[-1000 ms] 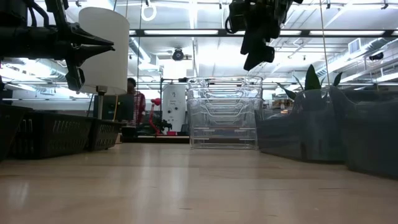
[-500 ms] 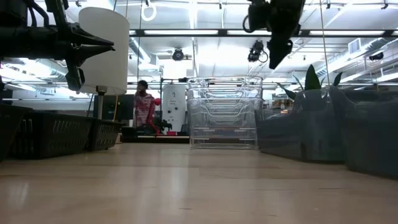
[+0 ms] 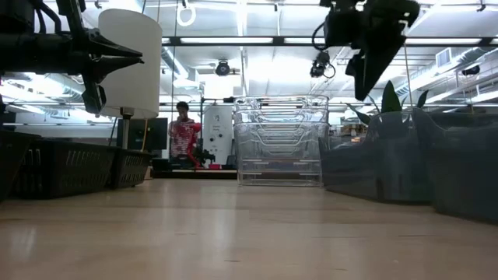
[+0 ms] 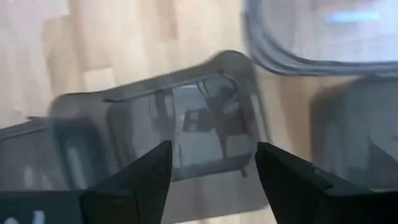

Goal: Stack baskets by color
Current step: Stack the bottom black bin on top of the middle black bin

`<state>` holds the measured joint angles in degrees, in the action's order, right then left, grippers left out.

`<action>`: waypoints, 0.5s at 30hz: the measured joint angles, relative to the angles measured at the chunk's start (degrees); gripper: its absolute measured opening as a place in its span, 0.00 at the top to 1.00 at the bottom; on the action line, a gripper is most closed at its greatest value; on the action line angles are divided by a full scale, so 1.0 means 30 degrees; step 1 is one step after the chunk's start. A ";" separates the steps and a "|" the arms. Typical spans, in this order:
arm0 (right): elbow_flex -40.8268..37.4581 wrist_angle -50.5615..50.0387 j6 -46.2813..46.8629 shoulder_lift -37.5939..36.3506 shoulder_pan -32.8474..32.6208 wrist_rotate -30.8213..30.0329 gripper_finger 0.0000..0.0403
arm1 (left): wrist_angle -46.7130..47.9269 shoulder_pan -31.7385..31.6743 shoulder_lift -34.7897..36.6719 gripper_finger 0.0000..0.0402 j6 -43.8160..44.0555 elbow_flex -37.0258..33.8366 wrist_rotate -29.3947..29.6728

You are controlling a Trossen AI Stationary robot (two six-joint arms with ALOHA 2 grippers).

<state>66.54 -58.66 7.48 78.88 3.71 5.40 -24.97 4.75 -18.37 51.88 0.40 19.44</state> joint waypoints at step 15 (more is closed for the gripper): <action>-0.0202 0.3810 0.6158 -0.0010 -0.6712 -0.2422 0.49 | -0.0004 -0.0006 0.0000 0.93 0.0000 0.0000 0.0000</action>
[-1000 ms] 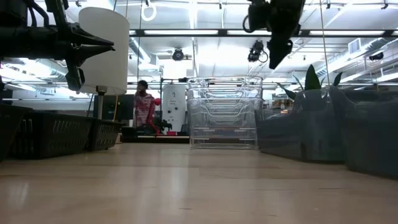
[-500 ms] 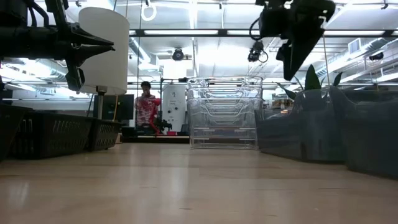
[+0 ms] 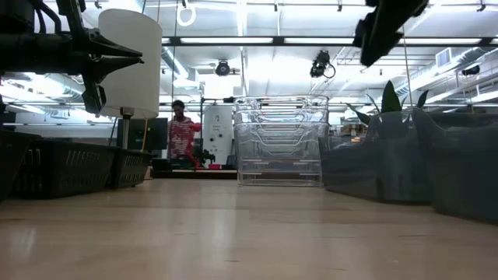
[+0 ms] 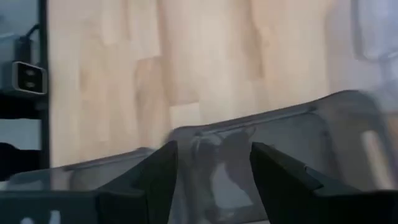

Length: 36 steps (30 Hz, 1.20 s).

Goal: Stack baskets by color
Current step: Stack the bottom black bin on top of the middle black bin

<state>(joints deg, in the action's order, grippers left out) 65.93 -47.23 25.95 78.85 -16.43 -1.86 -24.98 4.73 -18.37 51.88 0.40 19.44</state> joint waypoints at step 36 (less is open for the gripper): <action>0.3648 0.3133 0.5672 0.8379 -1.0472 0.0273 0.51 | -0.0047 0.0004 0.0000 0.93 0.0000 0.0000 0.0000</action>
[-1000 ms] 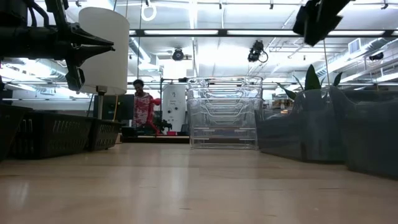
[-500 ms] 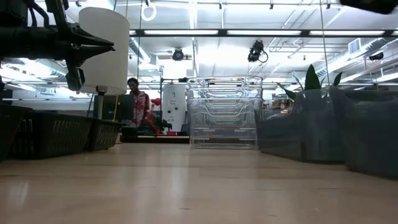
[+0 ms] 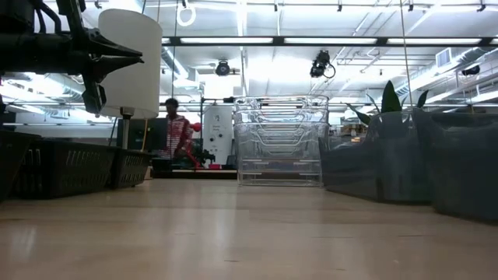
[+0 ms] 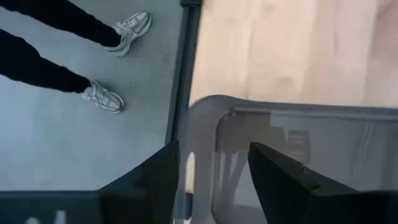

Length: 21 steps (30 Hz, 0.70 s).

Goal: Stack baskets by color
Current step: Stack the bottom black bin on top of the middle black bin

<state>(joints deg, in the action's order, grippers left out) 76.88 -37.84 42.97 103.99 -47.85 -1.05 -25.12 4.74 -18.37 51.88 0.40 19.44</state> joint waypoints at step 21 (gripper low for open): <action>-0.0028 -0.1307 -0.1401 0.0892 -0.3606 -0.5054 0.57 | 0.0000 0.0001 0.0002 0.92 0.0002 0.0000 0.0000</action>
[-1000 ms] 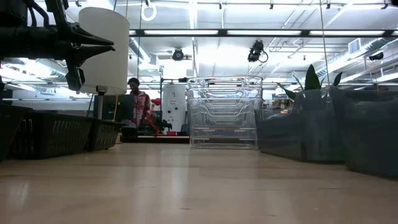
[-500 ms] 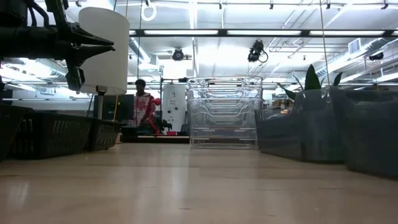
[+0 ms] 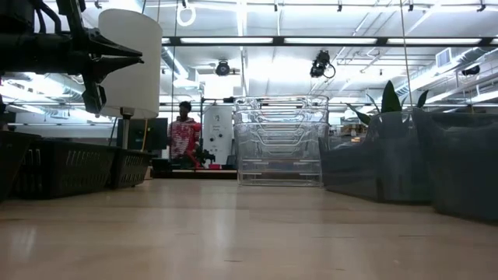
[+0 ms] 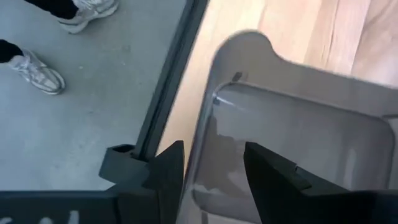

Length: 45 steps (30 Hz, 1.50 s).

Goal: Stack baskets by color
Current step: Stack the bottom black bin on top of the middle black bin

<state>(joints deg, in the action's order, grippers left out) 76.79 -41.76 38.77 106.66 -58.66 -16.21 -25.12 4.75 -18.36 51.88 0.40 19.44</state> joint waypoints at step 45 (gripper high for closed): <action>-0.0605 0.0231 0.2683 0.2269 0.0215 0.0968 0.66 | 0.0044 0.0001 -0.0002 0.93 -0.0002 0.0000 0.0000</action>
<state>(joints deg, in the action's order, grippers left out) 74.98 -41.07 46.82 113.47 -58.02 -13.30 -24.99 4.75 -18.37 51.88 0.40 19.44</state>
